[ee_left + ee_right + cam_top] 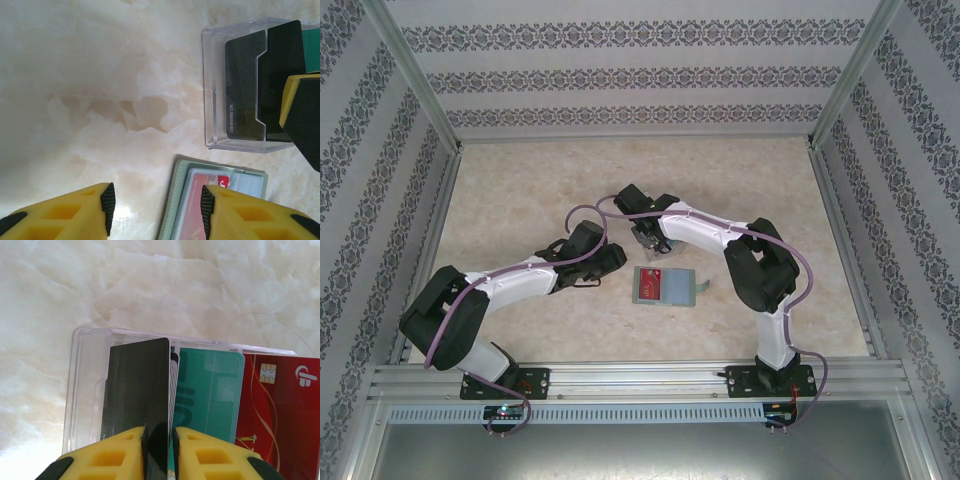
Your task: Put the credit cards into the card holder
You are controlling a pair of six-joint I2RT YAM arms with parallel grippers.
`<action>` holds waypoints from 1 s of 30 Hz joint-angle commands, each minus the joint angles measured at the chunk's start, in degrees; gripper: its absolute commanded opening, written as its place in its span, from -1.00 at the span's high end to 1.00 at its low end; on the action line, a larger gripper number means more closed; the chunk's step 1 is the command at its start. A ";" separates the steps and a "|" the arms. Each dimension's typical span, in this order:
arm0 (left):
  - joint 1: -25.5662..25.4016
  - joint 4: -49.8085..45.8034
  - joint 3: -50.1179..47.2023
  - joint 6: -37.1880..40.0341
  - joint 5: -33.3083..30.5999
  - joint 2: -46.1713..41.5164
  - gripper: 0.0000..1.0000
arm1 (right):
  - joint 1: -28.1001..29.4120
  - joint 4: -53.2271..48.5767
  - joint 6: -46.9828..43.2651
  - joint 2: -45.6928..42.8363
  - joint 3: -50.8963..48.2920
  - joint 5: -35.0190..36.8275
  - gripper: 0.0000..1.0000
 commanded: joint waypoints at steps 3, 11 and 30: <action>0.57 1.65 0.11 -0.96 0.81 0.97 -0.02 | 0.07 -0.77 -0.62 -2.47 -0.08 2.86 0.69; 0.53 1.72 -0.02 -0.96 0.94 1.00 -0.02 | 0.02 -0.64 -0.29 -4.52 -0.61 2.14 0.83; 0.57 14.03 1.09 -2.40 13.46 0.80 -0.18 | -14.26 23.45 24.71 -34.90 -28.33 -40.63 0.99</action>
